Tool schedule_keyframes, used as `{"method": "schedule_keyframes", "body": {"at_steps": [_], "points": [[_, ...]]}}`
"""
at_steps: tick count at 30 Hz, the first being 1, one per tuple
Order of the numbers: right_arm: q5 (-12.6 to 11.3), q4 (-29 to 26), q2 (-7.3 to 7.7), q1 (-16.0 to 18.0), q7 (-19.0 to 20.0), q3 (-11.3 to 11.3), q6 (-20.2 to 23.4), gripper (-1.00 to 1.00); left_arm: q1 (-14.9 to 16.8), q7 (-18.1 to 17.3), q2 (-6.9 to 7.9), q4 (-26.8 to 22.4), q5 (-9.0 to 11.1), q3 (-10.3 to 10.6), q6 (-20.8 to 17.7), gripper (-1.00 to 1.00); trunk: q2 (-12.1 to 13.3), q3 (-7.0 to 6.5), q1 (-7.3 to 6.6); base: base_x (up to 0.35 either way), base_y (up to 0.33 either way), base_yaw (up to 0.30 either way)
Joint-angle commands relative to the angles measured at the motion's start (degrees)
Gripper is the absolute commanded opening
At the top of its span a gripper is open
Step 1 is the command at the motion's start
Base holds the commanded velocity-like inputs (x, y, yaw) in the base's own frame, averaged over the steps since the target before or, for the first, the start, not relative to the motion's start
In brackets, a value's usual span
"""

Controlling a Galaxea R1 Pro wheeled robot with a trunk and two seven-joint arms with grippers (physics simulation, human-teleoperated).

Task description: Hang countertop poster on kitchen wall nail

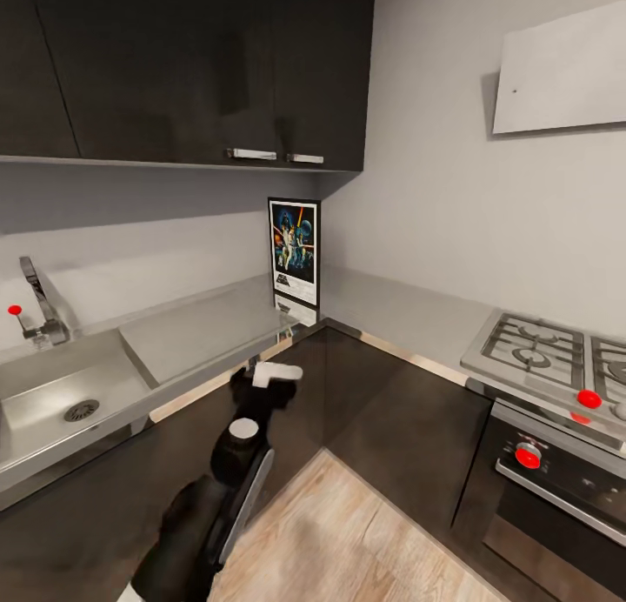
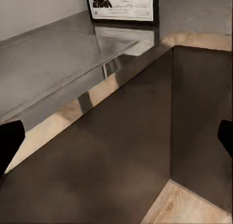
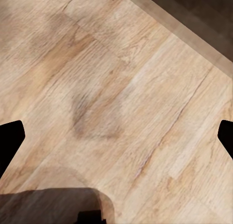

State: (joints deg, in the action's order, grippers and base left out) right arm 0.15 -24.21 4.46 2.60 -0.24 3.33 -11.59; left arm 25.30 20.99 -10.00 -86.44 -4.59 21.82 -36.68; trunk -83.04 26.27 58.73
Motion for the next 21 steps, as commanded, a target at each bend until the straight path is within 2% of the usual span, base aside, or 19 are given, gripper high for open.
{"method": "schedule_keyframes", "body": {"at_steps": [1, 3, 4, 5, 8, 11, 13, 16, 17, 19, 21], "points": [[0.0, 0.0, -0.01, 0.0, 0.0, 0.1, -0.2, 1.00, 2.5, 0.2, 0.00, 0.3, 1.2, 0.2, -1.5, 1.00, 0.0, 0.08, 0.00, 0.000, 0.000, 0.000], [0.0, 0.0, 0.01, 0.0, 0.0, 0.1, -0.2, 1.00, 10.5, 0.6, 0.00, 3.0, 5.1, 0.5, -5.0, 1.00, 0.0, 0.08, 0.00, 0.000, 0.000, 0.000], [0.0, 0.0, 0.05, 0.0, 0.0, 0.1, -0.2, 1.00, 18.2, 0.7, 0.00, 7.8, 6.8, 0.6, -6.6, 1.00, 0.0, 0.08, 0.00, 0.000, 0.000, 0.000], [0.0, 0.0, 0.07, 0.0, 0.0, 0.1, -0.2, 1.00, 21.6, 0.7, 0.00, 10.6, 7.2, 0.6, -7.0, 1.00, 0.0, 0.08, 0.00, 0.000, 0.000, 0.000], [0.0, 0.0, 0.09, 0.0, 0.0, 0.1, -0.2, 1.00, 27.4, 0.8, 0.00, 16.2, 7.8, 0.6, -7.2, 1.00, 0.0, 0.08, 0.00, 0.000, 0.000, 0.000], [0.0, 0.0, 0.13, 0.0, 0.0, 0.1, -0.2, 1.00, 29.3, 0.9, 0.00, 18.6, 7.9, 0.5, -6.2, 1.00, 0.0, 0.08, 0.00, 0.000, 0.000, 0.000], [0.0, 0.0, 0.16, 0.0, 0.0, 0.1, -0.3, 1.00, 30.0, 0.9, 0.00, 19.5, 8.5, 0.3, -3.9, 1.00, 0.0, 0.08, 0.00, 0.000, 0.000, 0.000], [0.0, 0.0, 0.18, 0.0, 0.0, 0.1, -0.3, 1.00, 30.5, 0.9, 0.00, 20.1, 13.1, 0.0, -1.0, 1.00, 0.0, 0.08, 0.00, 0.000, 0.000, 0.000], [0.0, 0.0, 0.22, 0.0, 0.0, 0.0, -0.4, 1.00, 30.6, 0.9, 0.00, 20.4, 16.6, -0.2, -0.2, 1.00, 0.0, 0.08, 0.00, 0.000, 0.000, 0.000], [0.0, 0.0, 0.27, 0.0, 0.0, 0.1, -0.4, 1.00, 30.6, 0.9, 0.00, 20.5, 18.3, -0.3, 0.1, 1.00, 0.0, 0.08, 0.00, 0.000, 0.000, 0.000], [0.0, 0.0, 0.29, 0.0, 0.0, 0.2, -0.4, 1.00, 30.7, 0.9, 0.00, 21.4, 20.9, -0.4, 0.5, 1.00, 0.0, 0.08, 0.00, 0.000, 0.000, 0.000]]}}
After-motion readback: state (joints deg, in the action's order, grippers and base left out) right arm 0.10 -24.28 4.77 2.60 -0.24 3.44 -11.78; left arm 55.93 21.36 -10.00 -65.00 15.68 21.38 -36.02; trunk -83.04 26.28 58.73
